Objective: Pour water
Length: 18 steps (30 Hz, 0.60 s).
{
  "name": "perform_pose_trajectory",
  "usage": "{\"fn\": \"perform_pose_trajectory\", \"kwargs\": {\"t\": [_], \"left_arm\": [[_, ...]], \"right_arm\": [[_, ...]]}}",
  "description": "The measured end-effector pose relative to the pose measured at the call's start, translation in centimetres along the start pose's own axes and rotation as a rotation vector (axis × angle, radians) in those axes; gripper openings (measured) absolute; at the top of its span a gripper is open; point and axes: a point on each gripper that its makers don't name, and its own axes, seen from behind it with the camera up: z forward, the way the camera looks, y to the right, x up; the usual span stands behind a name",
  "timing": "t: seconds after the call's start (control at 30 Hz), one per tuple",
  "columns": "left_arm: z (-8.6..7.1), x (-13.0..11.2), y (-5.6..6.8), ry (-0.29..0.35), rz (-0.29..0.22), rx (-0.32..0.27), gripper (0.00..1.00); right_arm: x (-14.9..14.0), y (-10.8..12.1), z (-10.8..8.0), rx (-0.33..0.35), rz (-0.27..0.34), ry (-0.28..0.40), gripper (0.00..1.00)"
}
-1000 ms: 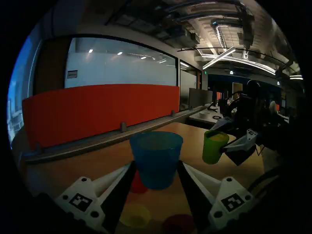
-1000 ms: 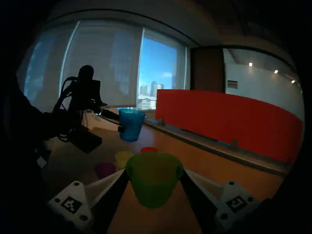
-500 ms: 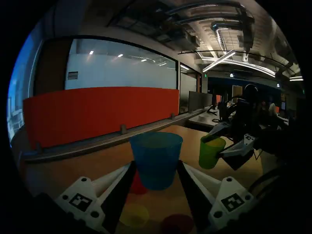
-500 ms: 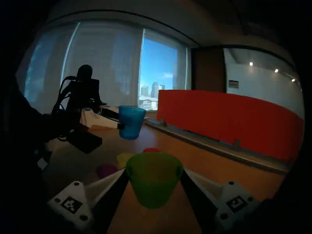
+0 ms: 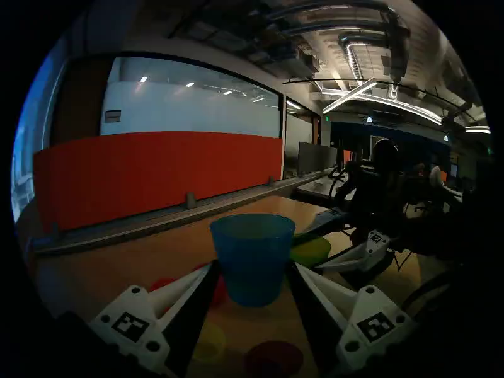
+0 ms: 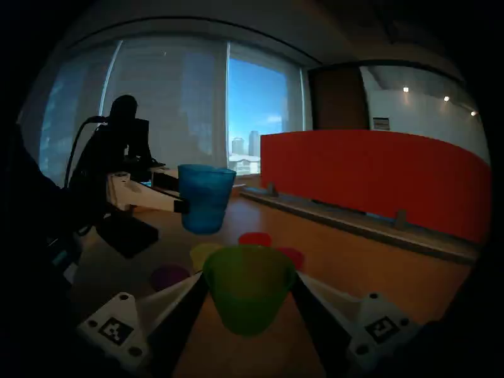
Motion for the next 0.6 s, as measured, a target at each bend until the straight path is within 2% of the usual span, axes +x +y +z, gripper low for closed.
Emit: {"fn": "perform_pose_trajectory", "kwargs": {"t": [0.2, 0.6], "left_arm": [[-0.2, -0.4, 0.1, -0.002, -0.005, -0.001, 0.76], [-0.6, -0.1, 0.1, 0.01, 0.01, -0.002, 0.76]], "right_arm": [[0.9, -0.1, 1.3, 0.004, -0.001, 0.017, 0.92], [1.5, -0.7, 2.0, 0.012, -0.012, 0.018, 0.92]]}}
